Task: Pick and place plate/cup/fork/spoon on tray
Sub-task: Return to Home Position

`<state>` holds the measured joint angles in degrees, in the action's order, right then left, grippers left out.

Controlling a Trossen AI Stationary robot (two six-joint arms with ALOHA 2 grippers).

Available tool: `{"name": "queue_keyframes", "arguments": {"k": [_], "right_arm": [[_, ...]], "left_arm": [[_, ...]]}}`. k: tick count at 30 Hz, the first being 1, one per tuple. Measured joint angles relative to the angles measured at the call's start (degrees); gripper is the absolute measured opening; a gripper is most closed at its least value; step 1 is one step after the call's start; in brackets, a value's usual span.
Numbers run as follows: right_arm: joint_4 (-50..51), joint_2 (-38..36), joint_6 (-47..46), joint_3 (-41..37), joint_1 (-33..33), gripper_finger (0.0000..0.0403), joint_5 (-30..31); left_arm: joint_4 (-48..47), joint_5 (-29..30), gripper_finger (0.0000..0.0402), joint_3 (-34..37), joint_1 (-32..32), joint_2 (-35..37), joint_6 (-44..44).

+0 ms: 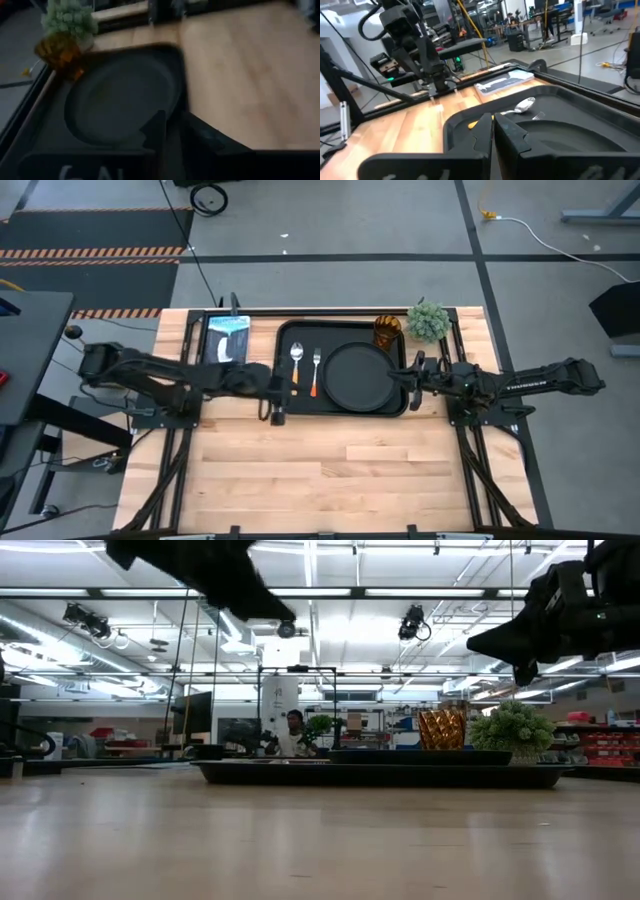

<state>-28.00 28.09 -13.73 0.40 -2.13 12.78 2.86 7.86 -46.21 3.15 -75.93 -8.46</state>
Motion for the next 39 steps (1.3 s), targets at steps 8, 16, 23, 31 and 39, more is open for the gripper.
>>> {"name": "queue_keyframes", "arguments": {"k": [8,16,23,31,39], "right_arm": [[-2.46,1.08,0.28,0.0,0.0,0.0022,-1.31],[-4.12,1.6,0.36,-0.02,0.0,0.0022,-2.06],[-4.51,1.64,0.35,-0.02,0.02,0.0022,-2.03],[-4.89,1.62,0.36,-0.02,0.01,0.0022,-2.01],[-4.92,1.64,0.34,-0.02,0.0,0.0022,-2.01]], "left_arm": [[11.65,0.1,0.0052,10.78,2.07,13.22,1.94],[14.09,-0.42,0.005,18.58,3.8,24.26,5.74],[18.61,-0.47,0.005,26.88,6.76,35.16,8.41],[22.5,0.08,0.005,36.28,9.64,46.45,14.59],[17.9,-0.4,0.005,37.78,9.91,48.25,23.84]]}}
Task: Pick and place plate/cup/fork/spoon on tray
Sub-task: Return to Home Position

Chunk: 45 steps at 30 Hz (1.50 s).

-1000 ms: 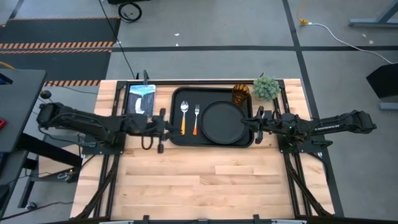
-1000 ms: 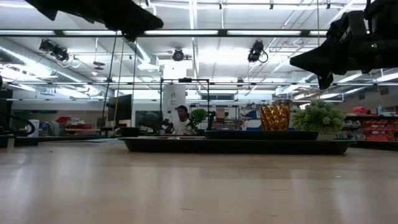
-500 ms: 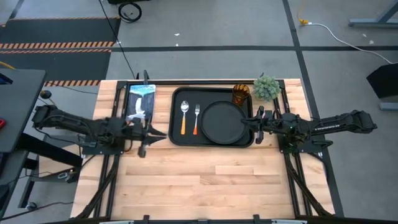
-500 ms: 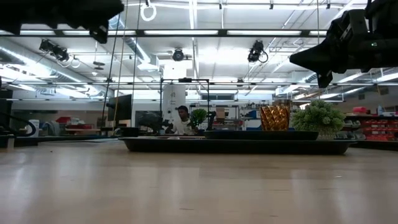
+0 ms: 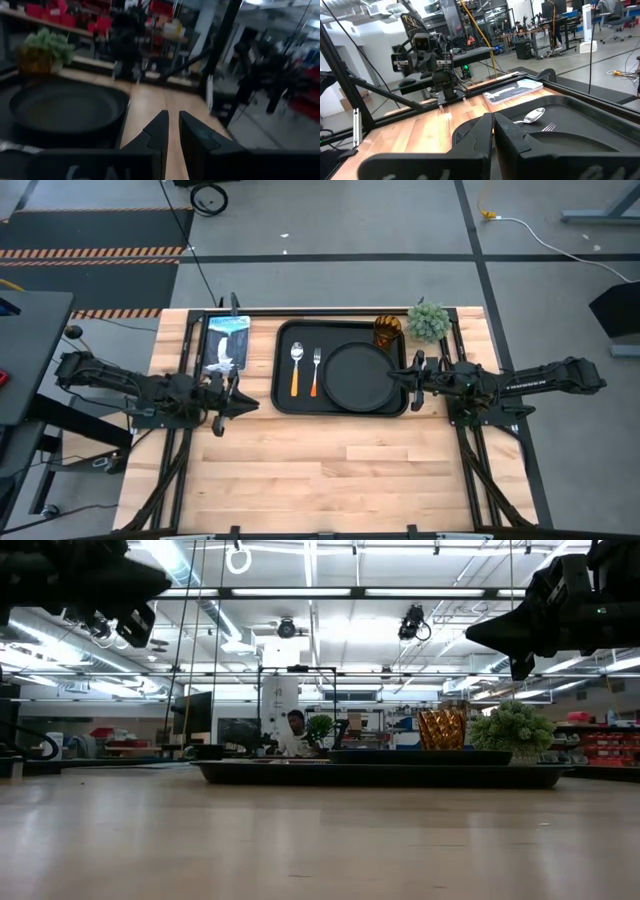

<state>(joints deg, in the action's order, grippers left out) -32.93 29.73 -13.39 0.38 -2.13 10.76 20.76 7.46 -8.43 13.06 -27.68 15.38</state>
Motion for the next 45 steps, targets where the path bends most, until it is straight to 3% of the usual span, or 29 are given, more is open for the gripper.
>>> {"name": "queue_keyframes", "arguments": {"k": [6,45], "right_arm": [[0.02,0.0,0.0,0.0,0.02,0.0022,0.0],[0.02,0.0,0.01,0.0,0.01,0.0022,0.0]], "left_arm": [[-3.88,-0.02,0.005,0.0,0.0,-0.02,-0.74],[-3.85,-0.02,0.005,-0.02,-0.02,-0.04,-0.72]]}}
